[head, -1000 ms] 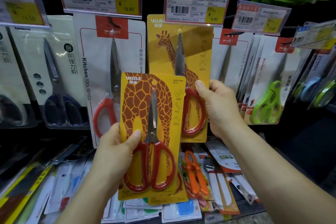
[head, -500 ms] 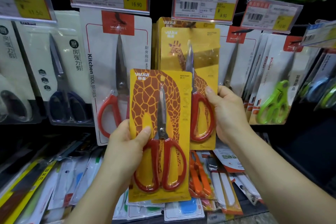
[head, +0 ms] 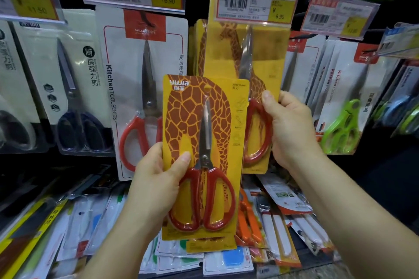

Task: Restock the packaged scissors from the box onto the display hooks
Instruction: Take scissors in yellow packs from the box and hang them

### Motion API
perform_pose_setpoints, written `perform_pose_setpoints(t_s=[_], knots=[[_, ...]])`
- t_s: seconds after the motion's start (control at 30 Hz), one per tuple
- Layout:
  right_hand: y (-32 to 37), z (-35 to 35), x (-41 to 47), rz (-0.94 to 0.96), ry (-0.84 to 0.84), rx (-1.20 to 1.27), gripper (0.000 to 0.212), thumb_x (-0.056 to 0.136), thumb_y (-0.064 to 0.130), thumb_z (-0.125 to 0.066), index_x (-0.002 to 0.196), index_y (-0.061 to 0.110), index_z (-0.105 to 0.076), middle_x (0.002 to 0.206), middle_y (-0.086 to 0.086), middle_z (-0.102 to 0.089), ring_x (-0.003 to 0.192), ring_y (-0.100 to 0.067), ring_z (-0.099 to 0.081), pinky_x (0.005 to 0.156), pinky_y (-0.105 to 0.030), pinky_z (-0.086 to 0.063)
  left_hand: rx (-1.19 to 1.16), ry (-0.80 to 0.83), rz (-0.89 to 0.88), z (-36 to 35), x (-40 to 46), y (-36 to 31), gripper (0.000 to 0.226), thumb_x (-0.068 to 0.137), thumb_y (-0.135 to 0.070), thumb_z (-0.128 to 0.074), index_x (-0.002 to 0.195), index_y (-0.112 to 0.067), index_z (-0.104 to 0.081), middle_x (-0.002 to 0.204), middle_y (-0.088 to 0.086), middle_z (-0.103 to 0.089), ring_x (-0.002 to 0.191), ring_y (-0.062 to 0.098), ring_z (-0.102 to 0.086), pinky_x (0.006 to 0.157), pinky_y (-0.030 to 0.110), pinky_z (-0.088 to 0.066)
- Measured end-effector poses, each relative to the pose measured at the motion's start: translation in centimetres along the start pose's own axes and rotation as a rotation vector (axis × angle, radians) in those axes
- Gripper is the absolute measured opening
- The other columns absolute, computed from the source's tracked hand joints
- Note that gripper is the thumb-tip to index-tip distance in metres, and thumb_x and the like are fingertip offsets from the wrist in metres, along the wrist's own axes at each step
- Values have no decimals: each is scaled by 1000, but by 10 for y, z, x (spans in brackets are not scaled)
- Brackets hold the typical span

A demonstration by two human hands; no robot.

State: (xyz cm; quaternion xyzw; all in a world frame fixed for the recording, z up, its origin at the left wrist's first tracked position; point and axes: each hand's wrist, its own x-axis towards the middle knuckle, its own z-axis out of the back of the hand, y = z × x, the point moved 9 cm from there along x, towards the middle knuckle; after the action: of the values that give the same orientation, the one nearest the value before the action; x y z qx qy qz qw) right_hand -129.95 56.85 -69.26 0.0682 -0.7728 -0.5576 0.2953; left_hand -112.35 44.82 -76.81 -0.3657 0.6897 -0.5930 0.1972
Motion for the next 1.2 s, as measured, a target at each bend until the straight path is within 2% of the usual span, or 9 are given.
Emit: perform_pose_setpoints(t_s=[0.1,0.3,0.43,0.6,0.73,0.87,0.97,1.07,1.2], knots=[[-3,-1,-4,-44,26,-5,12,94,18,-52,90,14,-62,80,-5,-73,74,-18,-72,64,-34,-57,0,-5,-5,0,0,-2,11,90,-10,-55,96,-16,-62,78,4,-74,66,16,-71,53,26,-56],[10,-4,1,-23,20,-45,13,93,19,-55,84,13,-63,86,-12,-72,82,-27,-71,76,-47,-58,-27,9,-14,-3,0,-4,10,90,-9,-55,93,-15,-62,73,2,-73,62,13,-70,49,22,-54],[2,-3,-2,-61,43,-30,14,93,17,-54,84,12,-64,78,-7,-73,73,-21,-72,68,-39,-58,0,11,-23,-2,-1,-5,9,89,-8,-55,91,-15,-62,72,3,-71,62,14,-69,52,26,-55],[-2,0,-6,-86,54,0,13,93,17,-54,87,10,-64,76,-7,-74,71,-20,-72,63,-34,-58,-17,43,-1,-4,-3,-5,9,90,-9,-55,94,-14,-61,71,4,-73,61,16,-70,50,26,-55],[3,1,-6,-67,40,-3,15,93,16,-54,84,11,-63,74,-6,-73,70,-21,-72,63,-35,-59,-15,40,0,-4,-3,-8,9,90,-10,-56,95,-14,-62,72,4,-73,61,16,-70,50,25,-55],[5,7,-4,-71,8,16,11,92,14,-56,88,9,-65,78,-10,-73,72,-23,-72,67,-39,-58,-14,58,3,-6,-5,-10,9,90,-10,-55,95,-15,-61,70,1,-73,61,15,-70,50,25,-55],[4,-5,-4,-62,34,-4,13,91,16,-57,82,11,-64,74,-8,-73,71,-23,-71,69,-41,-58,-22,56,1,-4,-5,-11,10,90,-9,-54,95,-15,-61,71,2,-73,60,15,-70,51,25,-55],[5,-18,-3,-40,59,-44,12,90,18,-59,82,12,-65,80,-12,-73,76,-26,-71,73,-44,-58,-28,23,-4,0,-3,-10,11,90,-9,-55,97,-14,-63,75,4,-73,63,16,-70,53,27,-56],[-1,-7,-1,-71,30,71,12,91,13,-55,83,11,-63,71,-6,-72,67,-20,-70,65,-37,-59,-17,11,-1,4,-2,-11,11,90,-10,-55,97,-16,-62,73,3,-73,63,16,-70,55,30,-58]])
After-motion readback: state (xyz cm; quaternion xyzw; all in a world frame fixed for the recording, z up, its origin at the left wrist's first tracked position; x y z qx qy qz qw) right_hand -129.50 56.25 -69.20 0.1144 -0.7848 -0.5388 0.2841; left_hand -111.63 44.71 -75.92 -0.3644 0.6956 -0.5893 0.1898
